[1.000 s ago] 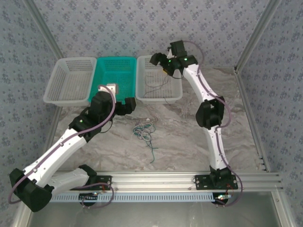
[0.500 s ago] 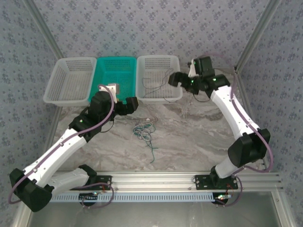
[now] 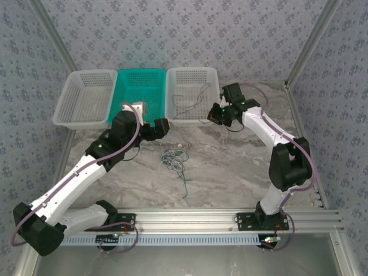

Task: Untangle the cables

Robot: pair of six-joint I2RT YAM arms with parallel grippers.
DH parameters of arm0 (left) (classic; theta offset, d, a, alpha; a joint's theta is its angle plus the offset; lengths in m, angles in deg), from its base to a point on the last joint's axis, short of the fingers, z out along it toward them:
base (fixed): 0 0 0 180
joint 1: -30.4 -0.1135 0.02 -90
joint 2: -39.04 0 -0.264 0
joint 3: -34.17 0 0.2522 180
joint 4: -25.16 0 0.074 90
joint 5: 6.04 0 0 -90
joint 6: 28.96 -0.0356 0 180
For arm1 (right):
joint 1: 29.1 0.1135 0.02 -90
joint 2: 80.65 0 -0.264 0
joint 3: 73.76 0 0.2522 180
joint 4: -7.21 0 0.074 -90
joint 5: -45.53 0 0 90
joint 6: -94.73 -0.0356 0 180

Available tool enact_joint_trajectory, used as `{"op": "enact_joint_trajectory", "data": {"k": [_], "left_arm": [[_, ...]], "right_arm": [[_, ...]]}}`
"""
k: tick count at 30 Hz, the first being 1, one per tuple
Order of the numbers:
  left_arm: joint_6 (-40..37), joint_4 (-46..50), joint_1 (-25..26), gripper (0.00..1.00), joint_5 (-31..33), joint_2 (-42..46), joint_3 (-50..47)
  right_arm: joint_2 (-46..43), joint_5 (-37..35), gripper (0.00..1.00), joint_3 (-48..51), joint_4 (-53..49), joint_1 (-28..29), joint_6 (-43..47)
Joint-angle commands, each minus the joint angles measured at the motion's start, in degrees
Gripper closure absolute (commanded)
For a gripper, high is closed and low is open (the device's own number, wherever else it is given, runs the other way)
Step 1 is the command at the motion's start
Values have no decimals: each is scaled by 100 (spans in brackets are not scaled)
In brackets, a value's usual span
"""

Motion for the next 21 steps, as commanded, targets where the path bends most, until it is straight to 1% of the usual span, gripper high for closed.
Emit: {"op": "enact_joint_trajectory", "data": {"k": [1, 3, 6, 8, 10, 13, 15, 17, 18, 19, 20, 21], "left_arm": [[43, -8, -1, 1, -129, 38, 139], [55, -22, -2, 1, -117, 16, 113], [106, -16, 2, 1, -142, -32, 116], [151, -18, 2, 1, -137, -62, 117], [184, 12, -2, 1, -128, -98, 117], [287, 306, -1, 1, 30, -193, 171], [429, 733, -2, 0, 247, -301, 281], [587, 1077, -8, 1, 413, -403, 369], [658, 1186, -7, 1, 466, -434, 383], [767, 1269, -11, 1, 524, -461, 372], [882, 1352, -12, 1, 606, -479, 374], [1037, 1478, -23, 1, 679, -519, 391]], "right_arm": [[-232, 49, 100, -131, 60, -64, -172], [-337, 177, 100, -295, 239, -52, -239], [-267, 408, 100, -680, 682, -29, -394], [-74, 246, 100, -990, 884, 10, -404], [236, -110, 100, -1302, 1005, 33, -309], [781, -556, 100, -1543, 1279, 14, -278], [1190, -596, 100, -1790, 1353, 13, -199], [1630, -553, 100, -2291, 1043, 38, -14], [1823, -481, 89, -2581, 812, 49, 102], [2014, -411, 70, -2895, 560, 60, 178], [2136, -380, 56, -3165, 290, 56, 183], [2199, -408, 44, -3453, -9, 68, 183]]}}
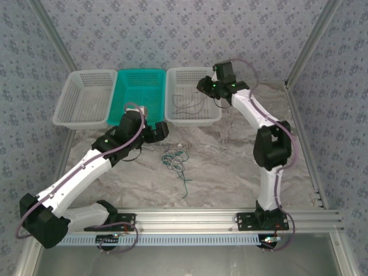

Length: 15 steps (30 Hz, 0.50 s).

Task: Untangle the cables

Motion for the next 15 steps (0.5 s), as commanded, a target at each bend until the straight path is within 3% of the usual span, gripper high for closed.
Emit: {"op": "enact_joint_trajectory", "data": {"k": [1, 5, 9, 15], "left_arm": [[567, 691, -44, 1, 393, -86, 251], [989, 1085, -106, 8, 379, -368, 339], [1137, 925, -112, 18, -155, -741, 353], [1120, 1379, -110, 29, -1077, -1907, 929]], "right_arm": [[99, -112, 36, -879, -1089, 52, 453], [-652, -577, 9, -949, -1490, 32, 593], [-1833, -565, 6, -251, -1383, -30, 785], [-3493, -341, 8, 1648, -985, -41, 954]]}}
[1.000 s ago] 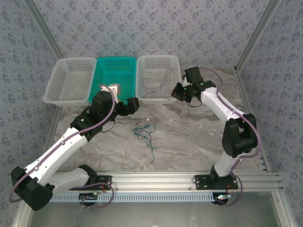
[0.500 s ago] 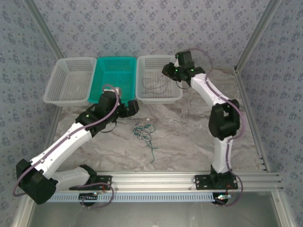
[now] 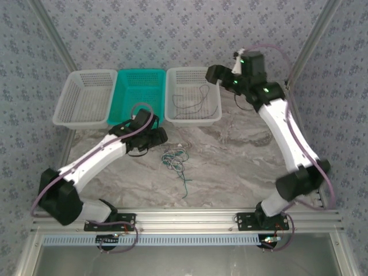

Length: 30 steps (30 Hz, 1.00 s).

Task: Untangle the cables

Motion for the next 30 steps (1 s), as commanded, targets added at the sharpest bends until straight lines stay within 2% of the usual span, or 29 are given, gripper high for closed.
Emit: {"op": "enact_joint_trajectory", "data": {"k": [1, 5, 10, 12, 14, 16, 17, 21, 27, 30], "left_arm": [[28, 340, 7, 30, -801, -525, 417], [-41, 311, 119, 32, -1318, -861, 501], [-208, 588, 162, 44, -1468, -1117, 475], [-218, 565, 164, 57, -1423, -1173, 466], [-180, 502, 172, 74, -1429, -1212, 495], [-159, 487, 188, 95, -1414, -1211, 551], [-157, 503, 203, 100, -1389, -1203, 585], [-335, 432, 283, 100, -1337, -942, 752], [-1282, 217, 514, 100, -1647, -697, 1345], [-1469, 192, 611, 100, -1849, -688, 1560]], "right_arm": [[-481, 49, 8, 1074, 47, 6, 177], [-985, -16, 8, 1869, 5, -42, -54], [-1164, -61, 8, 2079, -110, -45, -123], [-1155, -92, 8, 2080, -132, -46, -106], [-1136, -93, 8, 2071, -159, -55, -71], [-1125, 16, 9, 2088, -159, -46, 34], [-1131, 90, 9, 2112, -147, -33, 107], [-1359, 700, 7, 2604, 477, 276, 971], [-1990, 1200, 6, 4553, 2528, 1440, 2978], [-1904, 1150, 0, 5162, 3204, 1972, 3617]]}}
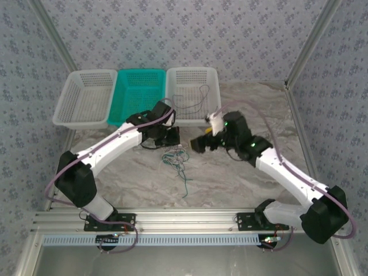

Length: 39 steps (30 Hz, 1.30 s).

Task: Untangle the cables

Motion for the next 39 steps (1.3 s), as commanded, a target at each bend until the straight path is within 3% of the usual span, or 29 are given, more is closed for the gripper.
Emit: {"op": "enact_joint_trajectory", "data": {"k": [1, 8, 10, 14, 18, 23, 25, 27, 31, 33, 36, 39], "left_arm": [[-450, -159, 98, 100, -368, 224, 299], [-5, -831, 113, 100, -489, 472, 257], [129, -906, 75, 100, -481, 555, 354], [358, -1226, -76, 100, -524, 817, 630], [339, -1381, -276, 100, -589, 982, 1235], [-233, -1210, -334, 100, -602, 935, 2246], [-339, -1406, -327, 100, -622, 927, 2346], [-417, -1479, -327, 100, -605, 925, 2346], [-393, -1519, -288, 100, -490, 902, 2218], [-425, -1558, -230, 100, -451, 891, 2193], [-554, -1460, -130, 100, -462, 799, 2247], [-611, -1412, -23, 100, -493, 656, 2324]], "right_arm": [[153, 243, 0, 491, 1348, 361, 1134], [1635, 19, 4, 941, 3322, 706, 713], [2091, -47, 14, 937, 3615, 743, 537], [2455, -485, 45, 1302, 4181, 811, 120], [2382, -548, 53, 1549, 3899, 804, 337], [1995, -500, 62, 2091, 3832, 774, 282], [1743, -574, 60, 2312, 3818, 769, 186], [1331, -638, 52, 2471, 3690, 765, 130], [13, -895, 19, 2508, 2887, 760, 290], [-707, -1064, 10, 2473, 2535, 719, 439], [-1347, -973, 0, 2204, 1999, 613, 871], [-1298, -586, 0, 1768, 1760, 427, 1169]]}}
